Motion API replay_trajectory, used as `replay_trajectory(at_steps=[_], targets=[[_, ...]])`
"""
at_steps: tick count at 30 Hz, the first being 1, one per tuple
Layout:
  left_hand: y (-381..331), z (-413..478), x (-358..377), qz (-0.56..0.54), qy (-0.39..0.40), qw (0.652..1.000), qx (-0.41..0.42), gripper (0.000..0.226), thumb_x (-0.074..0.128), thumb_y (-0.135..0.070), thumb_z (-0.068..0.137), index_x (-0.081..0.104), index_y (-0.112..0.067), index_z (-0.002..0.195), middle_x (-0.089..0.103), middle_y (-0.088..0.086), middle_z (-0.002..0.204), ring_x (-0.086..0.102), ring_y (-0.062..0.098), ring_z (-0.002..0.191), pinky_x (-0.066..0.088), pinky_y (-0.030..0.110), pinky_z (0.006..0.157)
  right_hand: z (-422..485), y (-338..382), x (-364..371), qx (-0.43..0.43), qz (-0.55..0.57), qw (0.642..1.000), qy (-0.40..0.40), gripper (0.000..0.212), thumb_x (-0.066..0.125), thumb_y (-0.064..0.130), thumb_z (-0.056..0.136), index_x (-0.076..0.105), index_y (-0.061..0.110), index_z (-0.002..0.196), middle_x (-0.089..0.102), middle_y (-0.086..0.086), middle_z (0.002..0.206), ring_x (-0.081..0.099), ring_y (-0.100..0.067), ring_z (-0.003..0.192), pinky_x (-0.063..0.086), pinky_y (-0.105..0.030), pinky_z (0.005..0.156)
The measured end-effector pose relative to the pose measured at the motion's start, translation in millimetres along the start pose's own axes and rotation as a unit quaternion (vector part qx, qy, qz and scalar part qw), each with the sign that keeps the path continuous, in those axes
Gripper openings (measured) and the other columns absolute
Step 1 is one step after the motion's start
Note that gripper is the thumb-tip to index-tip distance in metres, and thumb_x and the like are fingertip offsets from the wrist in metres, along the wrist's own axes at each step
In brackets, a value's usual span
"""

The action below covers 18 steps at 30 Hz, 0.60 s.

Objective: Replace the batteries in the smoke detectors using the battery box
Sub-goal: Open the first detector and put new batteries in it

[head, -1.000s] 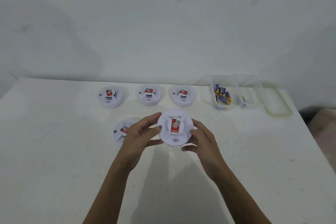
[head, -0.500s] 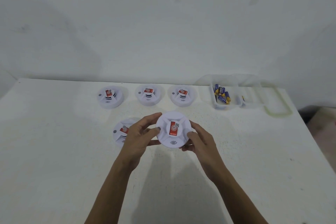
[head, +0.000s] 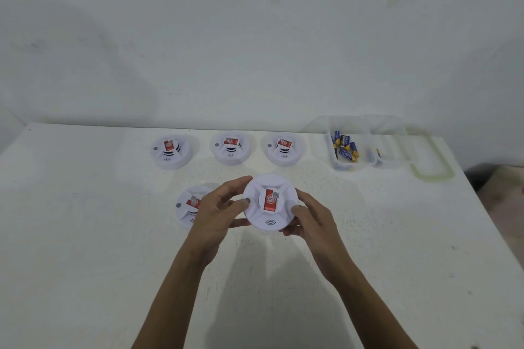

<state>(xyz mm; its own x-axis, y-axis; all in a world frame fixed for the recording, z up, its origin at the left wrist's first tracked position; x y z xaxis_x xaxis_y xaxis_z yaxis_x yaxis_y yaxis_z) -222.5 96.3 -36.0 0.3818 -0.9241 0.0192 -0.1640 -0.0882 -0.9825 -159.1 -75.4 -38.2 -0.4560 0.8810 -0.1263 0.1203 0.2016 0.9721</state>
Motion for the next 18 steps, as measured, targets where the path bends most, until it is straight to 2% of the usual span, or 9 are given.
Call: replay_trajectory(at_steps=[5, 9, 14, 18], targets=[[0.2, 0.2, -0.6, 0.001, 0.002, 1.000, 0.000, 0.034, 0.061, -0.016, 0.090, 0.059, -0.023, 0.123, 0.066, -0.007, 0.118, 0.066, 0.012, 0.102, 0.058, 0.034, 0.077, 2.6, 0.7, 1.2, 0.006, 0.003, 1.000, -0.009, 0.028, 0.048, 0.014, 0.099, 0.056, 0.041, 0.101, 0.068, 0.030, 0.079, 0.069, -0.006, 0.086, 0.053, -0.015, 0.059], [0.4, 0.5, -0.8, 0.001, 0.002, 1.000, 0.001, 0.033, 0.057, -0.013, 0.091, 0.059, -0.023, 0.123, 0.066, -0.006, 0.119, 0.066, 0.012, 0.103, 0.058, 0.034, 0.078, 2.5, 0.6, 1.4, 0.009, 0.000, 1.000, -0.010, 0.029, 0.047, 0.013, 0.099, 0.056, 0.041, 0.099, 0.068, 0.030, 0.075, 0.068, 0.002, 0.078, 0.051, -0.013, 0.057], [1.0, 0.7, -2.4, -0.004, 0.004, 1.000, 0.000, 0.034, 0.055, -0.010, 0.092, 0.059, -0.021, 0.124, 0.067, -0.005, 0.118, 0.066, 0.015, 0.104, 0.058, 0.037, 0.079, 1.7, 1.6, 1.5, 0.003, -0.008, 1.000, 0.000, 0.029, 0.046, 0.011, 0.099, 0.057, 0.038, 0.105, 0.069, 0.028, 0.079, 0.069, -0.003, 0.080, 0.053, -0.015, 0.060], [1.1, 1.3, -2.8, -0.004, 0.003, 1.000, 0.003, 0.034, 0.055, -0.009, 0.092, 0.060, -0.020, 0.123, 0.067, -0.005, 0.118, 0.066, 0.013, 0.103, 0.058, 0.034, 0.077, 1.8, 1.6, 2.2, 0.001, -0.012, 1.000, 0.004, 0.029, 0.045, 0.012, 0.099, 0.057, 0.036, 0.111, 0.070, 0.026, 0.083, 0.069, -0.005, 0.083, 0.054, -0.018, 0.063]])
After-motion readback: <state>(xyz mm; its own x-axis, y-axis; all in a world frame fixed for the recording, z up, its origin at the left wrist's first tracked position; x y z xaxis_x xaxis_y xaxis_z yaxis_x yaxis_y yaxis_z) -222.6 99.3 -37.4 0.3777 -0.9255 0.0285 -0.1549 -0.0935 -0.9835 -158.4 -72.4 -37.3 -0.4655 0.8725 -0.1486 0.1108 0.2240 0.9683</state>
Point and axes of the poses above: each hand's wrist, its own z-axis towards the middle knuckle, its own x-axis out of the palm, y = z × x, the point moved 3 cm from there along z, towards the middle knuckle
